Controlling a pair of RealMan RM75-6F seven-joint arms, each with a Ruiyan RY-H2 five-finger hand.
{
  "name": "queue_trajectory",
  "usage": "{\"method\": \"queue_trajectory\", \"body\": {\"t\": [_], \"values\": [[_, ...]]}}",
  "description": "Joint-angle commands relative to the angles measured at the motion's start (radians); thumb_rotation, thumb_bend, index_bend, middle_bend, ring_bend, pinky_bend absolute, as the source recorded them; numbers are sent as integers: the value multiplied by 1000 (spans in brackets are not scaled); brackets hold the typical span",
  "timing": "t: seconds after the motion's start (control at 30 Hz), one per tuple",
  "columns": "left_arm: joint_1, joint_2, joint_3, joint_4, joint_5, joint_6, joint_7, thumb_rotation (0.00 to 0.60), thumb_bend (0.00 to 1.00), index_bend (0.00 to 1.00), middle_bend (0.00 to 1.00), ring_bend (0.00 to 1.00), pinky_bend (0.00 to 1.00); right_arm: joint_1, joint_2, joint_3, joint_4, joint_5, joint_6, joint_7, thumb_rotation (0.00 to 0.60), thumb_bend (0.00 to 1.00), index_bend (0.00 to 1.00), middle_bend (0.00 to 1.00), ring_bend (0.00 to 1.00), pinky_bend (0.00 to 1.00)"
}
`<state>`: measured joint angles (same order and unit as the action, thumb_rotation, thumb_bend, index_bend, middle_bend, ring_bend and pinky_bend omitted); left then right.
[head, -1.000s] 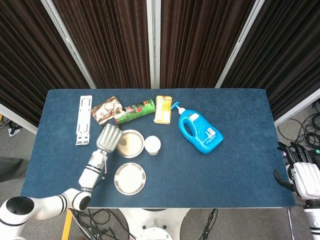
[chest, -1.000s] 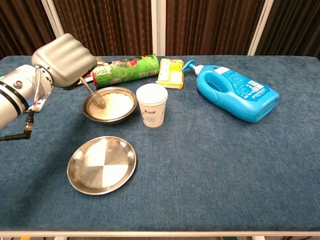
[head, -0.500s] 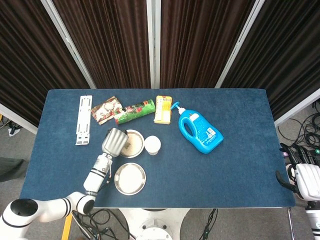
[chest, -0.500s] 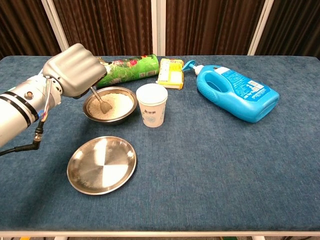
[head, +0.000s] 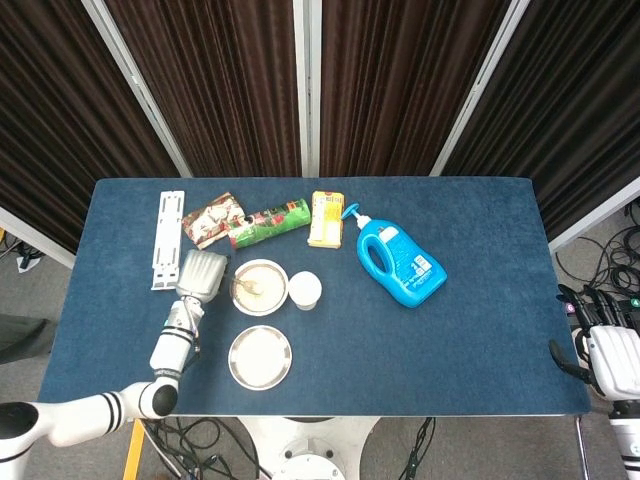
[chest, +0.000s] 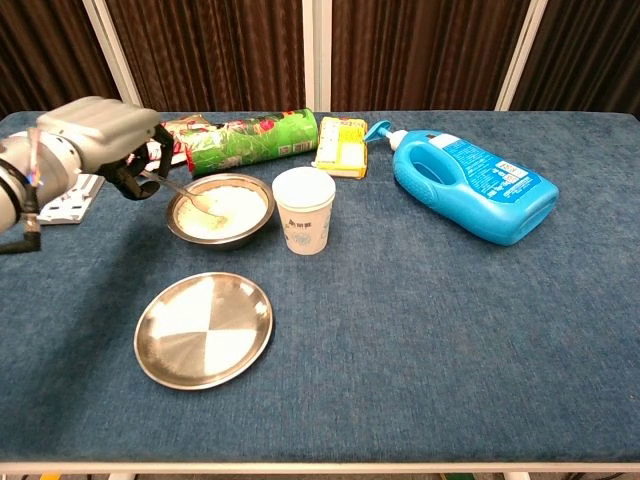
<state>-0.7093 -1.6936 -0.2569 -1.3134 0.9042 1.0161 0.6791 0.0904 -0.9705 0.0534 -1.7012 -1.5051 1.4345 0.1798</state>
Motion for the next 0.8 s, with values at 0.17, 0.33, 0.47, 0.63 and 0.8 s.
{"method": "queue_trajectory", "body": {"t": [0.17,0.33,0.47,0.63,0.8], "values": [[18,98,-51,-87,-86,-66,-125,600,476,602,958,948,1000,4,-2,2,-8,-2,-3,-10,600,296,82,209,0,0],[-5,112,-47,-112,-93,-62,-121,600,475,602,958,948,1000,7,-2,4,-10,-1,-6,-14,600,296,82,209,0,0],[-31,116,-43,-139,-102,-51,-98,600,476,602,958,948,1000,7,-1,4,-9,1,-7,-14,600,296,82,209,0,0],[-71,117,-54,-170,-129,-45,-70,600,476,602,957,948,1000,7,1,5,-6,5,-9,-11,600,296,82,209,0,0],[-123,113,-71,-192,-159,-26,-29,600,476,602,957,948,1000,7,5,7,-3,8,-8,-8,600,296,82,209,0,0]]}}
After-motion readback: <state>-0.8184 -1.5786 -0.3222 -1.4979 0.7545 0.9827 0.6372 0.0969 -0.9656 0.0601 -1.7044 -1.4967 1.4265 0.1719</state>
